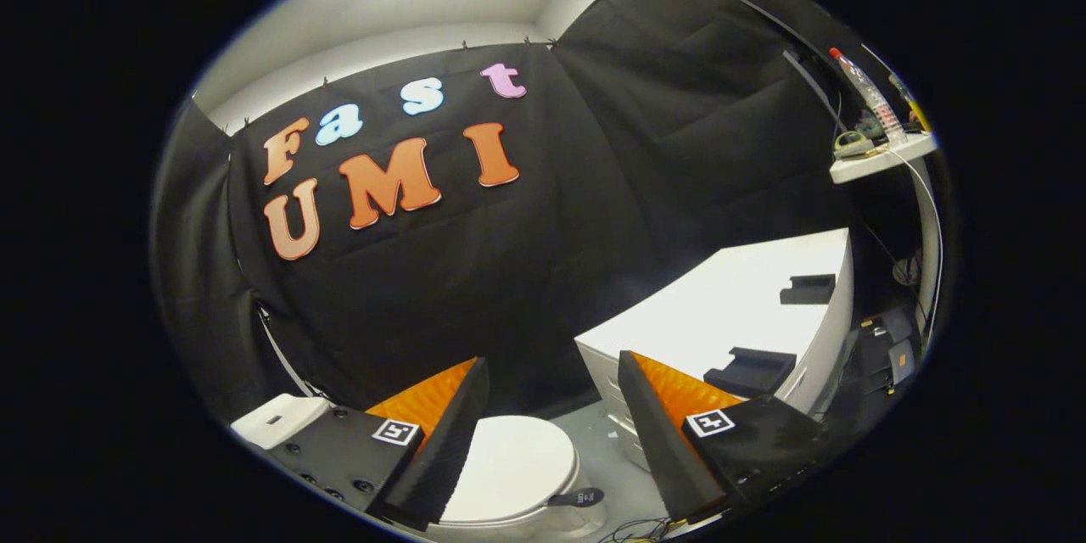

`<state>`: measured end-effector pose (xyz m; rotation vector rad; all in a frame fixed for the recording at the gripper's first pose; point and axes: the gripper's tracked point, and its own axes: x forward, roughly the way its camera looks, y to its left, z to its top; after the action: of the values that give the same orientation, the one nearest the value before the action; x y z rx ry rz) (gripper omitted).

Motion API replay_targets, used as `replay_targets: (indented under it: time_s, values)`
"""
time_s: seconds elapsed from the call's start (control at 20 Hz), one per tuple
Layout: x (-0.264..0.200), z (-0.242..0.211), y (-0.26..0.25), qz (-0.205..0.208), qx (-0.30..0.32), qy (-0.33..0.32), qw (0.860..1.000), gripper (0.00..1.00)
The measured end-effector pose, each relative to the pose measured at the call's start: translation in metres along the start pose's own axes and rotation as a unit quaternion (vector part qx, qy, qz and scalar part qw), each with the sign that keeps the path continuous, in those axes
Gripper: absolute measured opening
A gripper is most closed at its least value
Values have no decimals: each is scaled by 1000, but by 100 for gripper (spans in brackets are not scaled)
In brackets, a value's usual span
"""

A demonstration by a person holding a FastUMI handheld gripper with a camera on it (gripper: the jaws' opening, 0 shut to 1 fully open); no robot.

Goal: Open the toilet lid.

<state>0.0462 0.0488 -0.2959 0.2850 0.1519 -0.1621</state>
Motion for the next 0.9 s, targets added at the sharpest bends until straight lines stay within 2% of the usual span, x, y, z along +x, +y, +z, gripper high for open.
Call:
replay_targets:
  time_s: [0.55, 0.9]
  values:
    - [26, -142, -32, -35, -2, 74, 997, 98]
    - [46, -218, -72, -79, 48, 134, 987, 99]
